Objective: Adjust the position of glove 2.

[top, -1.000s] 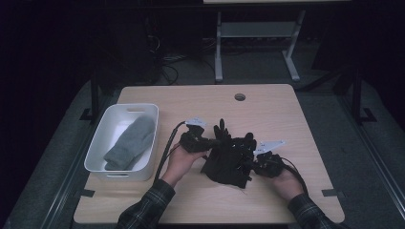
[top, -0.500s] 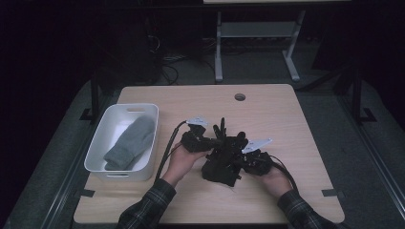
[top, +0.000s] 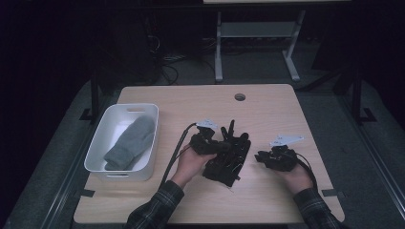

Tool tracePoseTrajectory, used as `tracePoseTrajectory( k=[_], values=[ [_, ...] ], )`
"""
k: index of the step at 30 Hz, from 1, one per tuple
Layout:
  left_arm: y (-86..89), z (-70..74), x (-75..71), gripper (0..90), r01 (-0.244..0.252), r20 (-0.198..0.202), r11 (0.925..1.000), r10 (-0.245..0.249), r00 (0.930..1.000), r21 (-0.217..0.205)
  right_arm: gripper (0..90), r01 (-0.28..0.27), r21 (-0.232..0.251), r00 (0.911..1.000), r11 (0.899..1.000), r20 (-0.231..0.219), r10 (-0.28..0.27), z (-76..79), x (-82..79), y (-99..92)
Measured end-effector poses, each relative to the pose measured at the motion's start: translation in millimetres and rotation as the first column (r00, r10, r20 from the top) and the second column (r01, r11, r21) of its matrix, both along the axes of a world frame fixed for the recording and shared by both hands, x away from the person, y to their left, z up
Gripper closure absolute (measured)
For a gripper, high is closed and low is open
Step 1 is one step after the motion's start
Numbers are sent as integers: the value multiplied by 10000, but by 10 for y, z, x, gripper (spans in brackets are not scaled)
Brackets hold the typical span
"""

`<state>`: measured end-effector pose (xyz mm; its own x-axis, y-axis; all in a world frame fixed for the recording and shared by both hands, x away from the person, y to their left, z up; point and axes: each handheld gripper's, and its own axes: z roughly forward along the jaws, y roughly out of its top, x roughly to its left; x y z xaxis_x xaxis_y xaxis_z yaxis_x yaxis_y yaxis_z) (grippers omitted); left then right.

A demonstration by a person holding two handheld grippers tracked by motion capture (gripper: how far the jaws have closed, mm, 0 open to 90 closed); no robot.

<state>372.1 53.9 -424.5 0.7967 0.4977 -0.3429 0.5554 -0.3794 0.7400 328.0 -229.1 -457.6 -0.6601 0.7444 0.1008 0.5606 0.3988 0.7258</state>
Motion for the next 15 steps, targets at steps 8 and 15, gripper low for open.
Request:
tracePoseTrajectory(
  k=[8,15],
  values=[
    [-152,-35,-45,774,235,0,9997,-235,9997,-38,565,479,-569,9986,9972,240,-466,-77,57,-30],
    [-135,23,-73,735,457,342,9988,-463,9983,193,410,1043,-450,9944,9935,232,-1033,-102,94,-131]
  ],
)
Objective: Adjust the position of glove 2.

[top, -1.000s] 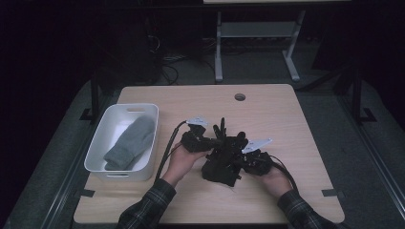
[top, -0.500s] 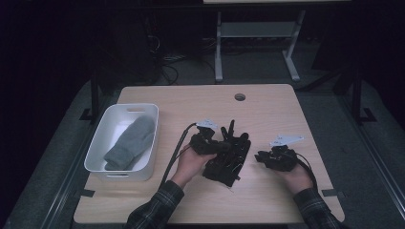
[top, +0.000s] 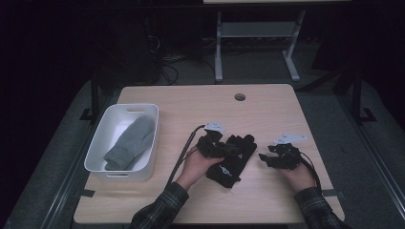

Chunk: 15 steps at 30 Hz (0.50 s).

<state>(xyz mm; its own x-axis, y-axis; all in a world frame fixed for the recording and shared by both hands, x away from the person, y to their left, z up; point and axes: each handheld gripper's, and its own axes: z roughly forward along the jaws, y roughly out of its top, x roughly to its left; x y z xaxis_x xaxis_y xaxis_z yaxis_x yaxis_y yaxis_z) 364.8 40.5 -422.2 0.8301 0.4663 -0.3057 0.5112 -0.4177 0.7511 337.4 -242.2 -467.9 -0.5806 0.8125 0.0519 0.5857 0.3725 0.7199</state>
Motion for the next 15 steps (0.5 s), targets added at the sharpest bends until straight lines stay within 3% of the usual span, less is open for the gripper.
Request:
tracePoseTrajectory(
  k=[4,8,15],
  values=[
    [70,15,-38,896,191,143,9991,-196,9997,375,351,110,-124,9999,9999,-72,-111,-26,18,-16],
    [110,-2,-135,897,457,360,9960,-485,9982,765,328,205,-135,9997,9997,-121,-207,-33,17,-5],
    [132,-122,-355,896,983,459,9916,-1024,9937,836,229,437,-283,9990,9986,-34,-438,-61,33,-6]
  ],
)
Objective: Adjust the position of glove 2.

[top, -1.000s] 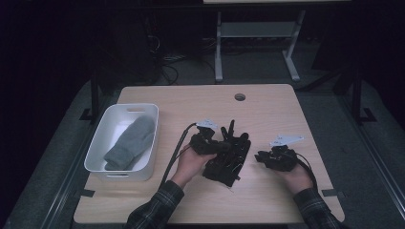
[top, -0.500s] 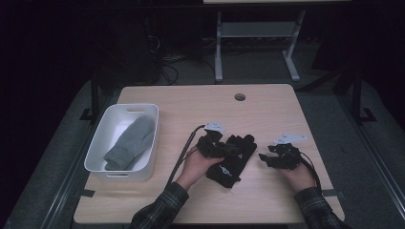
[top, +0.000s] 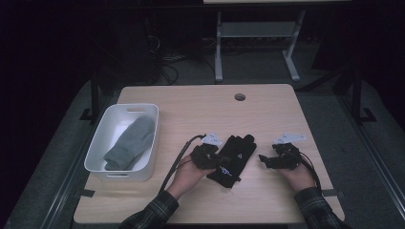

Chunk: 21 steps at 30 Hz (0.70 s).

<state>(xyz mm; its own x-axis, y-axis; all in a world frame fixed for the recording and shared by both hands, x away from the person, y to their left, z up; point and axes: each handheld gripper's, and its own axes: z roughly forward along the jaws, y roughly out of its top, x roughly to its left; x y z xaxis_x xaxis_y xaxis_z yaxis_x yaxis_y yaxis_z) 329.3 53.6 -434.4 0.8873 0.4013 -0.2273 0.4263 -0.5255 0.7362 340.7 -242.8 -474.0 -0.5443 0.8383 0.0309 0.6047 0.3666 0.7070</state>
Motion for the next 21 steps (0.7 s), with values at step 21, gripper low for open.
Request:
tracePoseTrajectory(
  k=[21],
  values=[
    [83,-215,-150,896,782,-11,9821,-792,9969,1715,198,83,-46,9999,10000,-73,-83,-44,25,-7]
  ],
)
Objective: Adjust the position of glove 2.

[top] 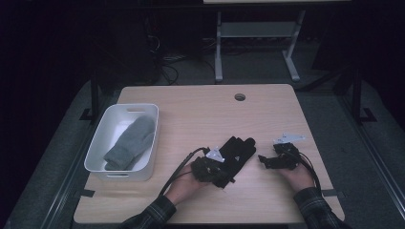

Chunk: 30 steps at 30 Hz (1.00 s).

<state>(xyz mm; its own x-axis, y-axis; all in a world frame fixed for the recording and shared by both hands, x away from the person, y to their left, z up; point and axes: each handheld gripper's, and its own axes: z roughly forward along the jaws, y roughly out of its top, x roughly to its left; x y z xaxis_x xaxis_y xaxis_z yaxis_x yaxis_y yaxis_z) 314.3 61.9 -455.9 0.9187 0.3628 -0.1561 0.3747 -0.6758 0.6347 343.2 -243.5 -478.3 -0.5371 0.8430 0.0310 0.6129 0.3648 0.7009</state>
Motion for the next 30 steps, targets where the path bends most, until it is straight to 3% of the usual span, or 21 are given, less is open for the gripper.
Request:
tracePoseTrajectory(
  k=[5,8,12,16,21,25,30],
  values=[
    [237,31,-3,896,7,-20,9994,-6,10000,357,191,-16,32,10000,10000,57,16,-8,4,0],
    [357,34,-24,896,-188,52,9992,187,9998,349,180,-4,63,10000,10000,81,4,-14,6,-3],
    [480,60,-50,896,-148,218,9973,133,9997,722,162,-1,117,9999,9999,172,-1,-27,10,-5],
    [552,73,-62,896,-286,255,9962,266,9993,826,158,-50,140,9995,9999,322,45,-42,6,-13],
    [568,133,-52,882,-92,318,9943,59,9995,1065,141,-41,131,9995,9999,301,37,-44,7,-12],
    [545,208,-58,796,-49,457,9964,10,9990,847,139,-61,132,9995,9999,296,57,-44,7,-11],
    [487,302,25,593,-44,638,9968,-7,9980,800,138,-68,124,9995,9999,306,64,-45,7,-12]
  ],
)
